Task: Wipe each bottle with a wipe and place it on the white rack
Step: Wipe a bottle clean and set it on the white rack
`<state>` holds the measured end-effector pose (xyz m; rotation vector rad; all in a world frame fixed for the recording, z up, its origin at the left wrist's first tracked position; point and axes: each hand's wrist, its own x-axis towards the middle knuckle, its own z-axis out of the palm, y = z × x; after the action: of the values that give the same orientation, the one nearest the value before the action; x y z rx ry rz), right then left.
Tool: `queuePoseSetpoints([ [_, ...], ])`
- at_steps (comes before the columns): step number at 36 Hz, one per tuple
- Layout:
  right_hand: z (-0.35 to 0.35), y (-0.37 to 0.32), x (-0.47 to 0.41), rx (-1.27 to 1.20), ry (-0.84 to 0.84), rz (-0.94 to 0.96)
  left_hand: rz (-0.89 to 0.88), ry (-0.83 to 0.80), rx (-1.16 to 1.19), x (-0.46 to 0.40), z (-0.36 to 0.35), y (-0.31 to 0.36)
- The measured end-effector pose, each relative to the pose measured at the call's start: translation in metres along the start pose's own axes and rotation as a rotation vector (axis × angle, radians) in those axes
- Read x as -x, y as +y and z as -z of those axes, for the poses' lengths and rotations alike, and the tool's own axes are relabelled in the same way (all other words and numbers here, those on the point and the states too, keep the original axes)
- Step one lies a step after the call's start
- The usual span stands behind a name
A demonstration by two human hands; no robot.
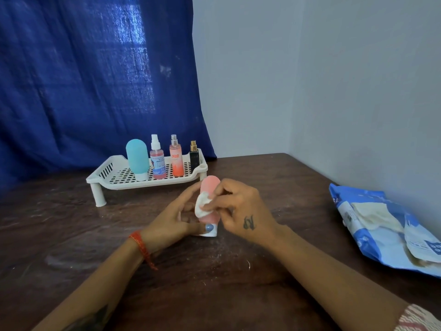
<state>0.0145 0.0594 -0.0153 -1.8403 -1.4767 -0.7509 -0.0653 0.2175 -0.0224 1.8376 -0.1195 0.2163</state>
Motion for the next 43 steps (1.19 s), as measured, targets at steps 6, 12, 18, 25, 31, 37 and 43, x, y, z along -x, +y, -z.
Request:
queuePoseSetpoints([
  [6,-0.001,0.000,0.002,-0.106,-0.097,-0.006,0.016,0.007,-0.030,0.000,0.002,0.000],
  [12,-0.003,0.000,0.004,-0.043,-0.078,0.099,0.018,0.032,-0.030,0.000,0.002,-0.002],
  [18,-0.009,0.001,-0.001,0.124,-0.084,0.230,-0.015,0.018,-0.019,0.000,0.002,0.001],
  [25,-0.017,0.006,-0.010,0.174,0.188,0.173,-0.034,0.013,-0.001,0.000,-0.003,0.002],
  [31,-0.017,0.003,-0.013,0.059,0.290,-0.091,-0.026,-0.001,-0.036,-0.004,-0.001,-0.001],
  [37,-0.013,0.008,-0.019,-0.081,0.402,-0.319,-0.024,-0.013,-0.087,-0.005,-0.001,-0.001],
  [43,-0.011,0.008,-0.012,-0.110,0.390,-0.484,-0.012,-0.013,-0.107,-0.003,0.000,0.000],
])
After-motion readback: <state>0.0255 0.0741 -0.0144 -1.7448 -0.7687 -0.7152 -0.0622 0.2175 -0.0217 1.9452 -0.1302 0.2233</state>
